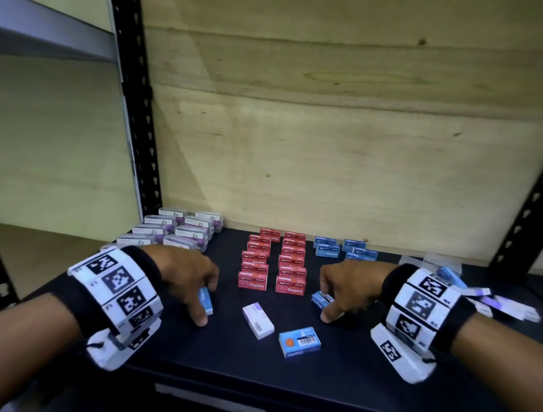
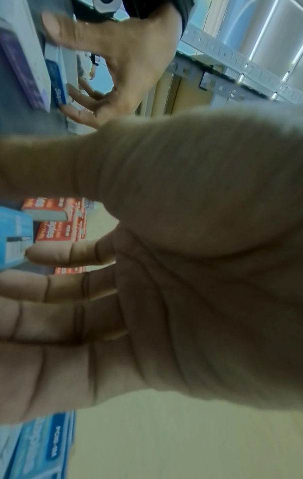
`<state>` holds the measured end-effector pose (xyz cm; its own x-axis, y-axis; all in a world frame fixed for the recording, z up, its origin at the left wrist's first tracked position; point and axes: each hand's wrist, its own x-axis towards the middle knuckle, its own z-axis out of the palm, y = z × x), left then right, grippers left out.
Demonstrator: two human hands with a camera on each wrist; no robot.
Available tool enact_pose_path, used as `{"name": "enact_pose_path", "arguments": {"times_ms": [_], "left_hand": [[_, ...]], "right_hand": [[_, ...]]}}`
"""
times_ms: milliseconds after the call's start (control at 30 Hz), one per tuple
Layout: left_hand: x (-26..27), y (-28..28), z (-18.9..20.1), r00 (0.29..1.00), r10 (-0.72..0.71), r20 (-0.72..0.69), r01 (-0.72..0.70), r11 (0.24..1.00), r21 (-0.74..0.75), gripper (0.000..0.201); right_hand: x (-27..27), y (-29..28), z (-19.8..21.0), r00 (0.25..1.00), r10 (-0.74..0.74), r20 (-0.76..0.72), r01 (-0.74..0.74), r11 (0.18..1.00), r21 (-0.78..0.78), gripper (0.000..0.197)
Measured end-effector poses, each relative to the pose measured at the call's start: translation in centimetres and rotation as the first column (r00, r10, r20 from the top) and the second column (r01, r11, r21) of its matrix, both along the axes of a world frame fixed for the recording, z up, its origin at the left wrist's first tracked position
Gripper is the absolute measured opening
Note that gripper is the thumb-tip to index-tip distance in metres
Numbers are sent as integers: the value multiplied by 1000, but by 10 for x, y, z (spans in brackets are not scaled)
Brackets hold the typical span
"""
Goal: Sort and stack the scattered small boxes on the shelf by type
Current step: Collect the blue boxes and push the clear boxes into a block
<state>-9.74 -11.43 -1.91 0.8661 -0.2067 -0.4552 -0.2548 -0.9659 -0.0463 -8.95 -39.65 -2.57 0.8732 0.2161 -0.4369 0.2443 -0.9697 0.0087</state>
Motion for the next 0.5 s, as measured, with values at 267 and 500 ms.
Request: {"name": "enact_pose_path", "arguments": {"times_ms": [267,500], "left_hand": [[-2,1,9,991,-89,105,97,992,-76,49],[7,-13,23,975,-111,193,171,929,-329,31]], "right_hand": [[4,-14,-4,994,-50,-99,67,982,176,34],[4,-31,0,997,-54,-58,69,948,311,33]]}}
